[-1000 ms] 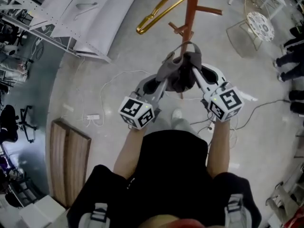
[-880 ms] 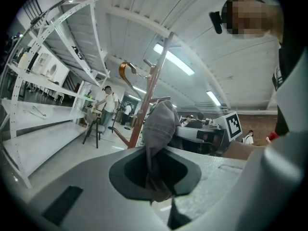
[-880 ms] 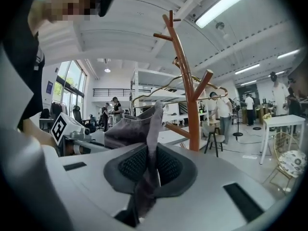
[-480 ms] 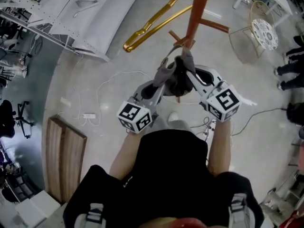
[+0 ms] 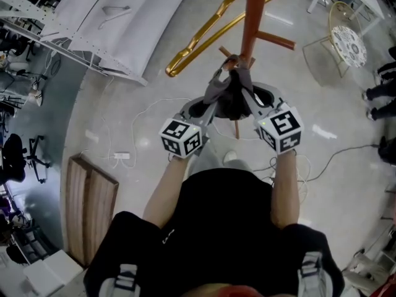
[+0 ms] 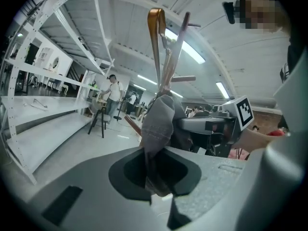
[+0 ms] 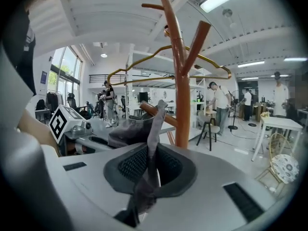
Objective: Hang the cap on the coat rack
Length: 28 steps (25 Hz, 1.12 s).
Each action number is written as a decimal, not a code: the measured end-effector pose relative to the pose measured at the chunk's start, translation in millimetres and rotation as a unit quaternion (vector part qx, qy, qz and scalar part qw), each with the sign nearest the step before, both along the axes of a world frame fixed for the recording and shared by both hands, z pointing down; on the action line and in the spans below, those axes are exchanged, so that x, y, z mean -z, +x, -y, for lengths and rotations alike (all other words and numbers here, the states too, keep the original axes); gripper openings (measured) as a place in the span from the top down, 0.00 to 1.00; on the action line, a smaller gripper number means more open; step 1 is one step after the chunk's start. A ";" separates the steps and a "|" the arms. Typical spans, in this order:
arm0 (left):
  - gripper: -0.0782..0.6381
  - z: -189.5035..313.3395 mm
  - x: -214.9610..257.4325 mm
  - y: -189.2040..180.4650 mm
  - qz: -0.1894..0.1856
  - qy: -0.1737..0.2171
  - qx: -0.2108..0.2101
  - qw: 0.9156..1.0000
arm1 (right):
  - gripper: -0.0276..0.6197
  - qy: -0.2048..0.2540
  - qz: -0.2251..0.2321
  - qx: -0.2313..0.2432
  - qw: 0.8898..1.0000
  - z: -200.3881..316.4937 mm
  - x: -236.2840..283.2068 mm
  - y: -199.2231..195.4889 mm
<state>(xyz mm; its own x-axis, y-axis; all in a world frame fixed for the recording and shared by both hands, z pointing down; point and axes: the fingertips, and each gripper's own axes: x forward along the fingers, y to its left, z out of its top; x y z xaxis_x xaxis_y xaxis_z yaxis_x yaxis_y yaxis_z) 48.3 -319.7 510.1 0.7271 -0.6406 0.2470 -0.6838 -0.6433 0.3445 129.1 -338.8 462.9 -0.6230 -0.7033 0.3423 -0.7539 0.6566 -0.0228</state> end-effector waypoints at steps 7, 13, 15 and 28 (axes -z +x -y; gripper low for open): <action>0.86 18.7 -26.5 32.8 0.037 -0.014 -0.039 0.998 | 0.92 -0.041 0.010 -0.078 0.996 15.2 -29.2 32.5; 0.86 32.6 -49.0 45.8 0.053 -0.036 -0.035 0.997 | 0.92 -0.058 0.024 -0.104 0.993 23.2 -51.3 42.2; 0.85 38.2 -56.2 47.1 0.054 -0.049 -0.032 0.997 | 0.90 -0.063 0.035 -0.109 0.991 29.1 -58.3 43.7; 0.58 38.8 -1.4 2.4 -0.027 -0.021 0.025 0.999 | 0.84 0.011 0.079 -0.133 0.988 45.4 11.3 90.1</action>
